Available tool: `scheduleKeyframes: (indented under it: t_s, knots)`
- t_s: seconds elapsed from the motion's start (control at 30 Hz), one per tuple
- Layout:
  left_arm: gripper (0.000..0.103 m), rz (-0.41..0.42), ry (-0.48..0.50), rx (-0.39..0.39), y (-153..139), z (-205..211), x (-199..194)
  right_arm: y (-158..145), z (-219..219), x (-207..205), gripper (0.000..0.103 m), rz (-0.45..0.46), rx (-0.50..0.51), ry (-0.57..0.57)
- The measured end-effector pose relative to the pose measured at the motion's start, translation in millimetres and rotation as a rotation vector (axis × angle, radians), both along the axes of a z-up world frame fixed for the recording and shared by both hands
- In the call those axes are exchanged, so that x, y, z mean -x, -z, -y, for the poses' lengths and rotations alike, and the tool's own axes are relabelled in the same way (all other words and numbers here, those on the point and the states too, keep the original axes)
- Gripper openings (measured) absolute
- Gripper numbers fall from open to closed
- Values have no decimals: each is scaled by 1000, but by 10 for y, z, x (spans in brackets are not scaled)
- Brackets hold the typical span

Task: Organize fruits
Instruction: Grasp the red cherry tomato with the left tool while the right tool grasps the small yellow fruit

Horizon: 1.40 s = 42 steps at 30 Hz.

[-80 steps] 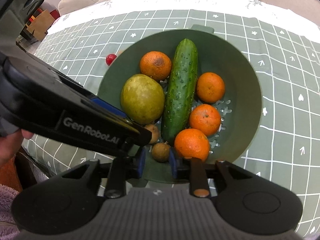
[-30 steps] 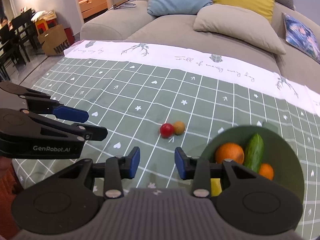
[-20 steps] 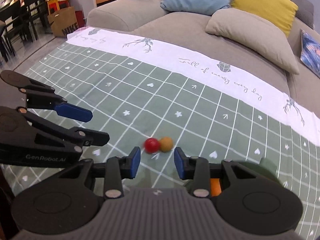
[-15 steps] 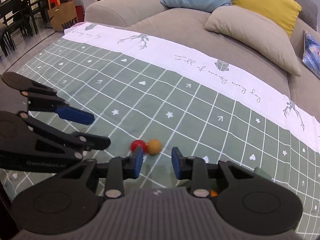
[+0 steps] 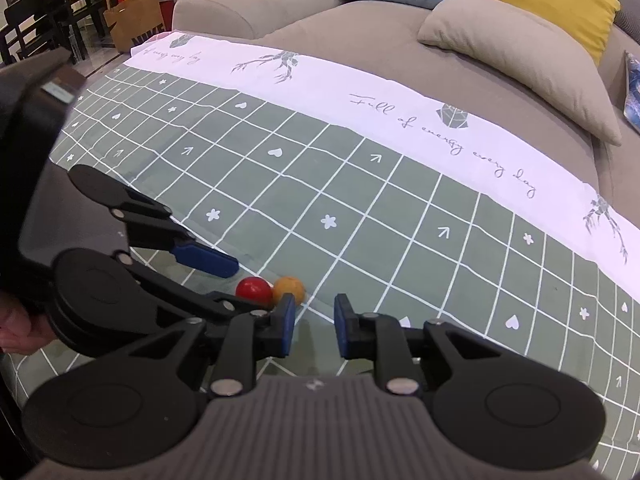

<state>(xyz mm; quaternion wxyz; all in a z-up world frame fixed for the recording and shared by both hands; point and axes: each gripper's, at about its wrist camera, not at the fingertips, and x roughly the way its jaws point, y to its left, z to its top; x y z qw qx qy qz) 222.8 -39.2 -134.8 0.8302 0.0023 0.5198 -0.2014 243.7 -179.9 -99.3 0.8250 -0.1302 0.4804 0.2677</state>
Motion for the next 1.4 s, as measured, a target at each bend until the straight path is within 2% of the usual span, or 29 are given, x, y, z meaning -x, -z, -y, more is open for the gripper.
scheduleKeyframes:
  t_s: [0.17,0.27,0.6,0.87,1.23,1.4]
  knots:
    - [32,-14,10,19,35,9,-33,57,-15,-60,16,-11,6,-18]
    - [29,-15,3,35,36,-19,-35,85,-32,-94,16,-20,13,-29]
    - [29,1,-87,28,-103,-322,33,231,-266,-200,17,-88,53,-76]
    - [29,1,-141,27,-171,-569,105,374,-370,-294,18,-144,76,-66]
    - [29,-10,-174,19,-223,-672,265,467,-414,-332,19,-162,8,-49]
    - [29,-3,-174,9,-318,-660,367,388,-381,-328,18,-172,-47,-12]
